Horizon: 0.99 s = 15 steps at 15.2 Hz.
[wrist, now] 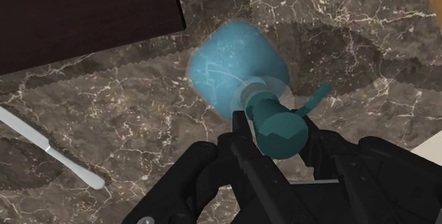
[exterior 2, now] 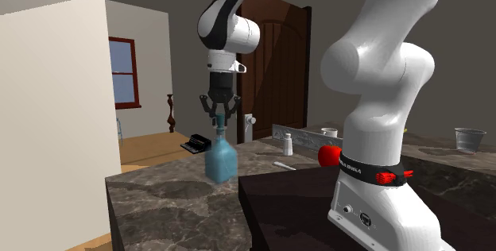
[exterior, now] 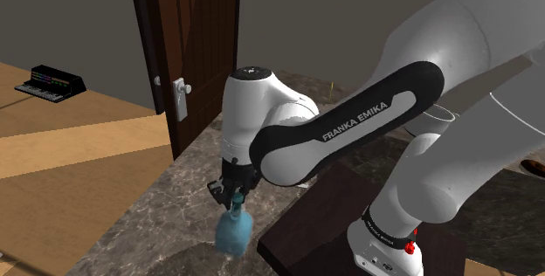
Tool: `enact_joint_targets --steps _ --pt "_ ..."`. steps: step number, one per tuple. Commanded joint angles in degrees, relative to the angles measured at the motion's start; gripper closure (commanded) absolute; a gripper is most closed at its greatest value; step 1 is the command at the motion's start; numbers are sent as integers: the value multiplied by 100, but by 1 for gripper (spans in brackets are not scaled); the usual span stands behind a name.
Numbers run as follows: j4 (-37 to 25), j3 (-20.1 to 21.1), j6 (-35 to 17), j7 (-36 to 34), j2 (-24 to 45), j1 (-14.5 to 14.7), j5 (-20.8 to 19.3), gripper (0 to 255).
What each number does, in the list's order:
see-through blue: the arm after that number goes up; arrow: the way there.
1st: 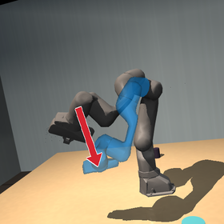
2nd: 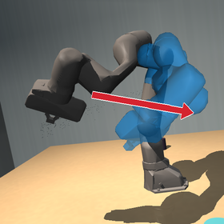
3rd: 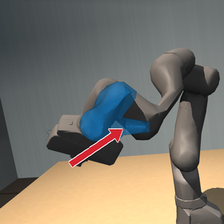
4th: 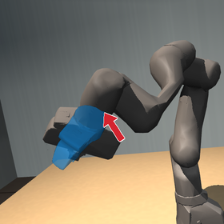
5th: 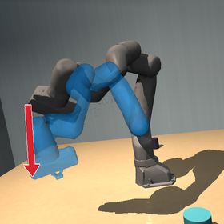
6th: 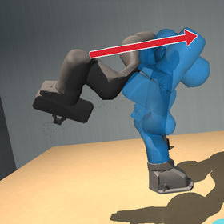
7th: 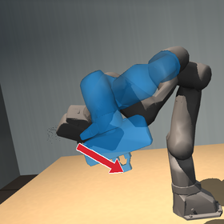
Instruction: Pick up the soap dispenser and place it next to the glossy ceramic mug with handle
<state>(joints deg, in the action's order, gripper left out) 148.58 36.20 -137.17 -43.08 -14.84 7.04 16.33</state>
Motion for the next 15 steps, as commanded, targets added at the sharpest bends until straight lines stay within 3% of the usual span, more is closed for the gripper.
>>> enact_joint_targets --steps 1,15 --pt "-49 -49 191 38 -149 32 55 255" --pt "-622 -382 1486 145 -898 123 143 255"
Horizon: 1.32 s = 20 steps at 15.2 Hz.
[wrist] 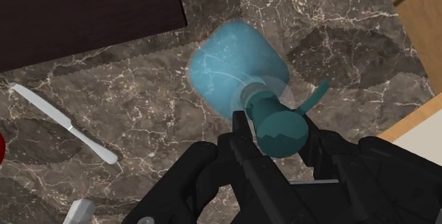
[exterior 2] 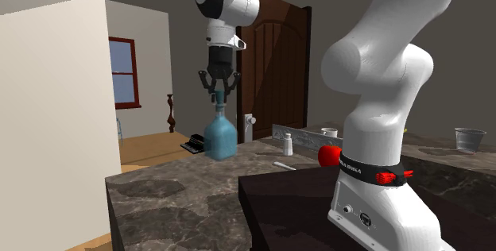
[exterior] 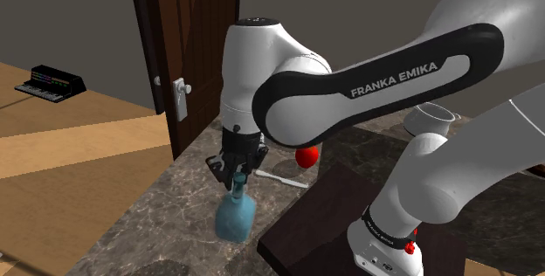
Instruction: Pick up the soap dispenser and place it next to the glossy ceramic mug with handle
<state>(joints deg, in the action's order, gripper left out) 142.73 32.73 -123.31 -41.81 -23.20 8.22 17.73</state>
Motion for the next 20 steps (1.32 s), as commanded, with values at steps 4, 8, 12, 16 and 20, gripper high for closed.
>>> enact_joint_targets --steps 4,8,12,16,20 --pt "-243 -121 446 21 -205 10 -11 255" --pt "-466 -202 782 18 -320 9 -35 255" --pt "-707 -277 1109 10 -408 3 -65 255" --pt "-965 -346 1429 -4 -470 -8 -100 255" --pt "-1239 -409 1741 -22 -508 -22 -138 255"
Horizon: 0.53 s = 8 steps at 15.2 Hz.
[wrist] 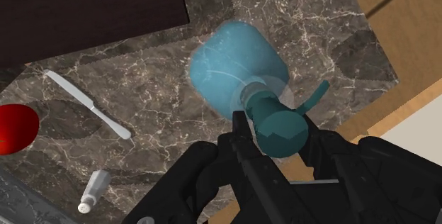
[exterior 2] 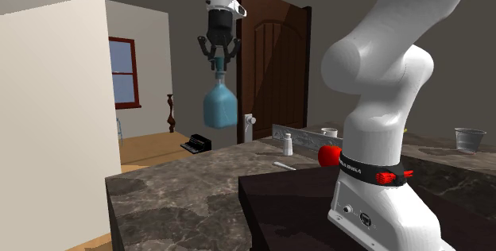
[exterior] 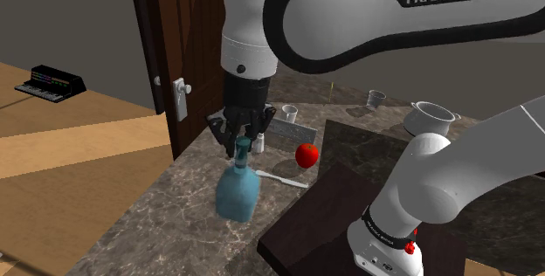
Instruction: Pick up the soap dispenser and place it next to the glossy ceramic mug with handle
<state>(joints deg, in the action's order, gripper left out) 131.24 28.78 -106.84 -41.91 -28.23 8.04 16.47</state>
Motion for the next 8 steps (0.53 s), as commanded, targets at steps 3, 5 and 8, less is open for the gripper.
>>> enact_joint_targets --steps 3,5,8 --pt "-307 -57 324 -28 -18 -17 -42 255" --pt "-457 -84 476 -40 -20 -26 -62 255" --pt "-690 -121 702 -59 -12 -41 -92 255"
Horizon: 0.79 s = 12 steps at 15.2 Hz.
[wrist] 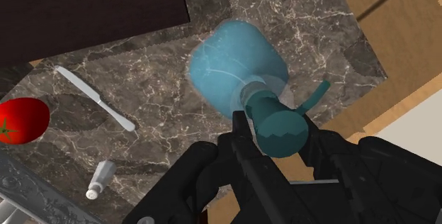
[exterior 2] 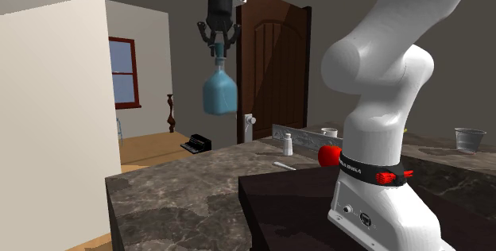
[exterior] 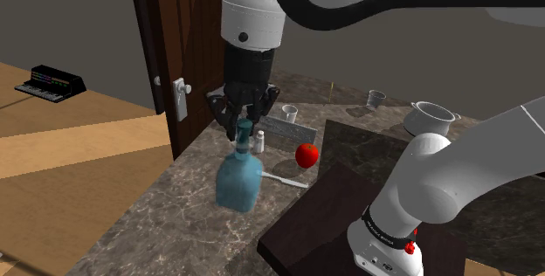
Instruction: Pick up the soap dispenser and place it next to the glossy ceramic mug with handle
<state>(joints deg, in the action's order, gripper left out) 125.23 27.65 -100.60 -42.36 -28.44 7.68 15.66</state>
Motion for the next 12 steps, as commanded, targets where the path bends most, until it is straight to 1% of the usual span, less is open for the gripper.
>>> enact_joint_targets --steps 1,5,12 --pt "-168 -18 154 -22 14 -10 -21 255" --pt "-449 -54 408 -48 42 -29 -57 255" --pt "149 -846 294 977 -271 -269 -293 255"
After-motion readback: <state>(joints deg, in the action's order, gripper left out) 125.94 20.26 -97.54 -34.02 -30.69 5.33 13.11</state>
